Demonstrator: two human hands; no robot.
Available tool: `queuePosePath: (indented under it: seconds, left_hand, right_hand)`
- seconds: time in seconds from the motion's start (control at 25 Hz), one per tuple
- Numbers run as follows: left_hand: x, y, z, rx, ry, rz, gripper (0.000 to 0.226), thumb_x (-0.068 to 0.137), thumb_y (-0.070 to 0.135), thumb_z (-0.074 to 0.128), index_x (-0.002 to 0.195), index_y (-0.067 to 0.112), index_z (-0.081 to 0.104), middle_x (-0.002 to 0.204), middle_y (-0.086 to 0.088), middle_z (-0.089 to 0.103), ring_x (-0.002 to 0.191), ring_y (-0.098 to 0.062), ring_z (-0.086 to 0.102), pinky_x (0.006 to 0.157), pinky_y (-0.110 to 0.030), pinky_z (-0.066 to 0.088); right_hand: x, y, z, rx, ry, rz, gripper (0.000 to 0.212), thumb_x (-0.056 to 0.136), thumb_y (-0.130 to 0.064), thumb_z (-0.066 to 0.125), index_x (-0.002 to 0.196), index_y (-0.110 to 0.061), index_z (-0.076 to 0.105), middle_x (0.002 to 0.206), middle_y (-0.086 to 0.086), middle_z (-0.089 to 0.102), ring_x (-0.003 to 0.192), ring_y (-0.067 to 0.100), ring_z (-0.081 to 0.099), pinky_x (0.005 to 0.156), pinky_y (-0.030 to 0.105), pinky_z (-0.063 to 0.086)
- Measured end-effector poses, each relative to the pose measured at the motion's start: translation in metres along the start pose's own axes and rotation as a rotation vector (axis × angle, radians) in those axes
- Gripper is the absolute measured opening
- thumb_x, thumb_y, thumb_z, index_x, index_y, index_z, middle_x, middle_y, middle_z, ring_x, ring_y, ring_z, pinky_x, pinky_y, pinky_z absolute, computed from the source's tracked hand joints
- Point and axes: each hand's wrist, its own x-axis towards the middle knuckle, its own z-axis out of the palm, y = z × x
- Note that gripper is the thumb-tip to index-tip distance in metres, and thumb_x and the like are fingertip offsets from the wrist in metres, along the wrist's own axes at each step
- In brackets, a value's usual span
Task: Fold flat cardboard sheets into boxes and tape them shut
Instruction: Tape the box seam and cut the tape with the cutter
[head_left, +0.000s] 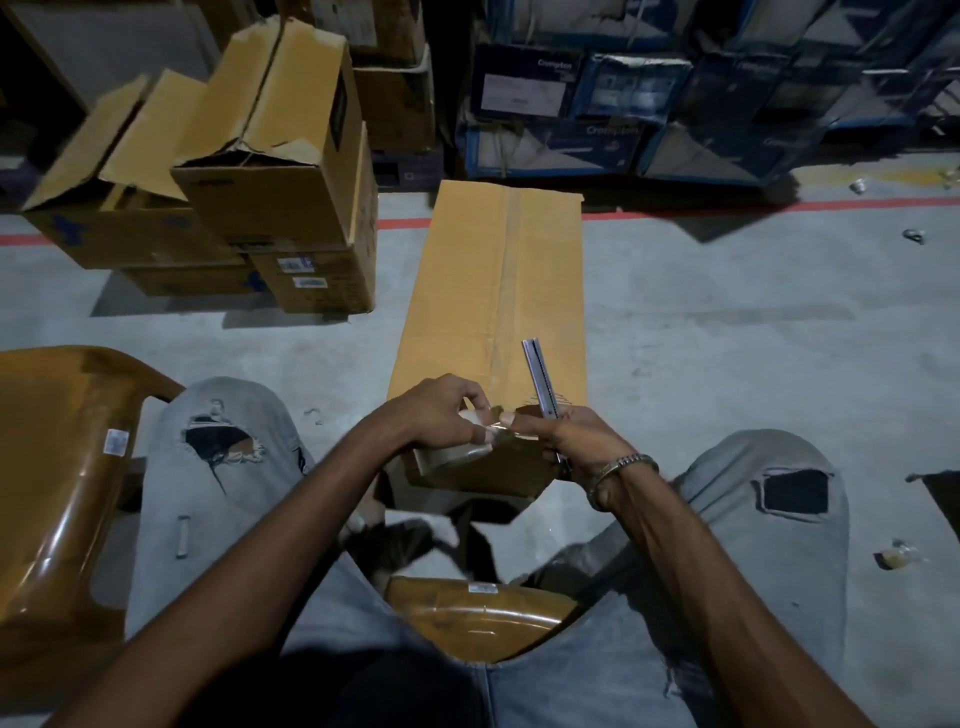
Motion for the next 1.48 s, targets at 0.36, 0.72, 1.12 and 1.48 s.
queuePosePath:
  seconds: [0.36,0.72,1.12,1.48]
  left_hand:
    - [0.015,0.006,0.0,0.173,-0.151,0.069,0.019,0.093,0.03,0.075,0.109,0.027,0.066,0.088,0.008,0.052,0.076,-0.007,0.048,0.062,-0.027,0.038]
    - [0.014,-0.011,0.001,0.229,-0.095,0.087,0.018,0.09,0.03,0.075,0.104,0.03,0.064,0.083,0.006,0.059,0.076,-0.013,0.057,0.07,-0.034,0.048]
    - [0.012,-0.004,0.002,0.164,-0.128,0.26,0.063,0.098,0.053,0.065,0.155,0.038,0.044,0.152,0.006,0.055,0.138,-0.021,0.05,0.094,-0.021,0.035]
    - [0.002,-0.012,-0.011,-0.237,-0.099,0.317,0.029,0.078,0.044,0.091,0.085,0.019,0.076,0.084,0.0,0.077,0.078,-0.023,0.072,0.068,-0.036,0.054]
  right_hand:
    - [0.004,0.021,-0.008,0.041,0.105,0.041,0.027,0.08,-0.021,0.089,0.07,-0.021,0.064,0.054,-0.005,0.049,0.042,0.009,0.037,0.039,0.02,0.029]
    - [0.028,0.017,0.011,-0.133,0.088,-0.044,0.029,0.078,-0.024,0.09,0.094,-0.003,0.079,0.047,-0.013,0.051,0.038,0.003,0.037,0.044,0.019,0.03]
    - [0.023,0.019,-0.026,0.103,0.093,0.089,0.021,0.078,-0.017,0.09,0.089,-0.012,0.074,0.072,0.005,0.056,0.048,0.011,0.033,0.043,0.022,0.025]
    - [0.017,0.019,-0.05,0.183,-0.014,0.183,0.015,0.077,-0.012,0.088,0.087,-0.009,0.077,0.069,-0.003,0.055,0.049,0.009,0.028,0.05,0.023,0.019]
